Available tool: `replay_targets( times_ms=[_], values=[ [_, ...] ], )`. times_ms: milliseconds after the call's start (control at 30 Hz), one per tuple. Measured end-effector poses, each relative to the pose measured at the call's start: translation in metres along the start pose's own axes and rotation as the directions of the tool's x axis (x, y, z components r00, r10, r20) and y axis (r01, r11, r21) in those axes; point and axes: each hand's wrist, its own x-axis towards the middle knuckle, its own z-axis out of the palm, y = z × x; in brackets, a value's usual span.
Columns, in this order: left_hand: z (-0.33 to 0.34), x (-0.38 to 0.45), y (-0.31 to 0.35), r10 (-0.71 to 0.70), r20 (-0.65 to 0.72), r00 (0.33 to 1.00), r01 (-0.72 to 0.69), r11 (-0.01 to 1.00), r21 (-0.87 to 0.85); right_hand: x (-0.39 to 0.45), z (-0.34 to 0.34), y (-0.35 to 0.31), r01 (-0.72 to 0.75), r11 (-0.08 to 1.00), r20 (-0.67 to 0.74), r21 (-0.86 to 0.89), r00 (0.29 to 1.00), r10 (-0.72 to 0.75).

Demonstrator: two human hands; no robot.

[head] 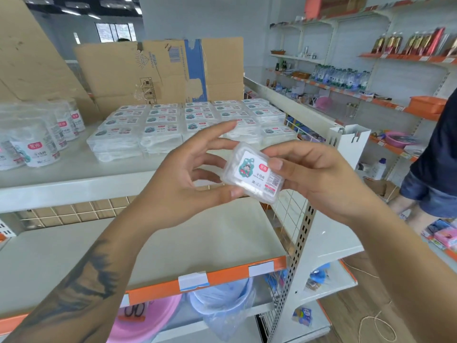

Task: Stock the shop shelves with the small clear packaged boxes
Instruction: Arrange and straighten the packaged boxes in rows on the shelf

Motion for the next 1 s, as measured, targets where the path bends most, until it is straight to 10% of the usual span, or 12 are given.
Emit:
replay_targets(
  times_ms=[200, 333, 633, 1000],
  values=[
    [0.006, 0.018, -0.001, 0.025, -0.093, 0.995, -0.009, 0.985, 0.172, 0.010, -0.019, -0.025, 0.026, 0.899, 0.119, -0.437, 0.992, 0.030],
    [0.023, 0.033, -0.001, 0.033, -0.191, 0.981, 0.013, 0.971, 0.239, 0.024, -0.025, -0.053, 0.149, 0.393, 0.161, -0.907, 0.987, -0.003],
    [0.016, 0.052, -0.017, 0.064, -0.169, 0.984, 0.103, 0.570, 0.816, 0.099, -0.057, -0.077, 0.042, 0.112, 0.059, -0.993, 0.986, 0.157],
    [0.011, 0.055, -0.035, -0.102, -0.147, 0.984, 0.175, 0.399, 0.900, 0.145, -0.086, -0.052, -0.003, 0.118, 0.029, -0.993, 0.964, 0.265]
  ],
)
